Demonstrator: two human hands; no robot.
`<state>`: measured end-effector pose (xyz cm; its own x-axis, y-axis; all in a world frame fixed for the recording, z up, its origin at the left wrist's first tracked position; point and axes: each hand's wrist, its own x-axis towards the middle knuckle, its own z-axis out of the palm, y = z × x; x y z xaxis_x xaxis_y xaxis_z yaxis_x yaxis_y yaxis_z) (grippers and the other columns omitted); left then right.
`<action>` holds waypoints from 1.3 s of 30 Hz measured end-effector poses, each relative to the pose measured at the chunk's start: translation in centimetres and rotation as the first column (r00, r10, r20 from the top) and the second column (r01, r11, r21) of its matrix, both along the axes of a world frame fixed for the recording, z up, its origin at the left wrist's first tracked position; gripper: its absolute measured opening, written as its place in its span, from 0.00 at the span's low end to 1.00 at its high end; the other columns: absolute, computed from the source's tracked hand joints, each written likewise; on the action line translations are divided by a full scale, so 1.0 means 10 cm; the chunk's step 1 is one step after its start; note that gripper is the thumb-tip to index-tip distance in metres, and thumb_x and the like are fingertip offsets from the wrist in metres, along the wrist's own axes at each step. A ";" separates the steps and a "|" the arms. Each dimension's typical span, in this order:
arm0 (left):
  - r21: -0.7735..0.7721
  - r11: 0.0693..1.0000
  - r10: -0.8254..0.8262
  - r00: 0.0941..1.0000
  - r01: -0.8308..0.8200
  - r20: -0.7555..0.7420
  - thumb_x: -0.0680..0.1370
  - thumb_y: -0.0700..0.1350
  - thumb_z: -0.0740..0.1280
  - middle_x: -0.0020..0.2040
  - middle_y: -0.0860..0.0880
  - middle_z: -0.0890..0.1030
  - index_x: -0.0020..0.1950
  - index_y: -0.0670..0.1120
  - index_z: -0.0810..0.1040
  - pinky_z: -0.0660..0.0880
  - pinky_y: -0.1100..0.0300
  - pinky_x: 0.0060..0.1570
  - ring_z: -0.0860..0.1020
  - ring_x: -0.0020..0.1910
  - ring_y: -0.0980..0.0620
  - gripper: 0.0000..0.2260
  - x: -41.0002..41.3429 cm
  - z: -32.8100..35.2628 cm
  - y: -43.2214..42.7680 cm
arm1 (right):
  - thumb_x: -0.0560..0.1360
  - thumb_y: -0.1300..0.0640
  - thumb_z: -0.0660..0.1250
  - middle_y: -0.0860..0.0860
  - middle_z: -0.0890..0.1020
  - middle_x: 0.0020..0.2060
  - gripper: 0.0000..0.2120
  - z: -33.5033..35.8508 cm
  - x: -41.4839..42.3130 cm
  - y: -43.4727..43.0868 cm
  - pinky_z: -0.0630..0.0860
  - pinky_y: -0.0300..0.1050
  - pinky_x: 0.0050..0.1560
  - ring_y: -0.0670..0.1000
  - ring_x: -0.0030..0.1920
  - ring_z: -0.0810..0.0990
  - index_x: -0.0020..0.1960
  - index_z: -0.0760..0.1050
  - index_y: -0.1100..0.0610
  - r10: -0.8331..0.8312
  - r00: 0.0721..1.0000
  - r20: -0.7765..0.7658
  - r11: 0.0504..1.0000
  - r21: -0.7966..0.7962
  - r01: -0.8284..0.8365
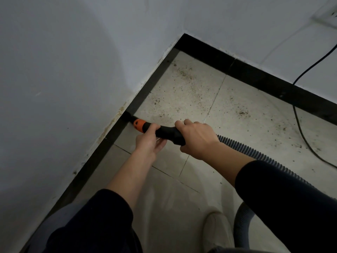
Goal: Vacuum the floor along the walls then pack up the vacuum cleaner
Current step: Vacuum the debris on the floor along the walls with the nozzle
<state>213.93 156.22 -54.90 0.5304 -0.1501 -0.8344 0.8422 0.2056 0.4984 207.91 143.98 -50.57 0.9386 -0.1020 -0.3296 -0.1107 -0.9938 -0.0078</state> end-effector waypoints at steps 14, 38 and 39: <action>0.095 0.994 0.055 0.998 -0.052 -0.027 0.76 0.42 0.67 0.55 0.40 0.80 0.59 0.38 0.73 0.80 0.61 0.35 0.81 0.49 0.48 0.13 -0.08 0.03 -0.03 | 0.72 0.51 0.69 0.49 0.75 0.49 0.19 -0.01 0.01 -0.10 0.68 0.45 0.36 0.52 0.41 0.72 0.59 0.66 0.51 0.056 0.996 -0.074 0.996 0.075 -0.051; -0.041 0.990 -0.132 0.991 0.131 -0.007 0.77 0.40 0.68 0.50 0.39 0.81 0.52 0.38 0.75 0.81 0.59 0.42 0.82 0.45 0.47 0.07 -0.34 0.03 -0.50 | 0.74 0.50 0.66 0.51 0.74 0.49 0.18 0.08 -0.46 -0.47 0.69 0.46 0.36 0.52 0.39 0.71 0.60 0.65 0.53 -0.072 0.995 -0.071 0.997 -0.047 0.069; -0.048 0.989 -0.144 0.990 0.143 -0.007 0.77 0.40 0.67 0.51 0.39 0.81 0.53 0.38 0.75 0.82 0.59 0.42 0.82 0.46 0.47 0.08 -0.36 0.03 -0.52 | 0.74 0.50 0.66 0.51 0.74 0.49 0.18 0.09 -0.49 -0.50 0.70 0.46 0.36 0.52 0.40 0.71 0.60 0.65 0.53 -0.078 0.994 -0.074 0.996 -0.047 0.075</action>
<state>210.31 151.01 -54.63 0.4920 -0.2632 -0.8298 0.8697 0.1053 0.4822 203.00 139.01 -49.65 0.9002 -0.1886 -0.3926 -0.1851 -0.9816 0.0470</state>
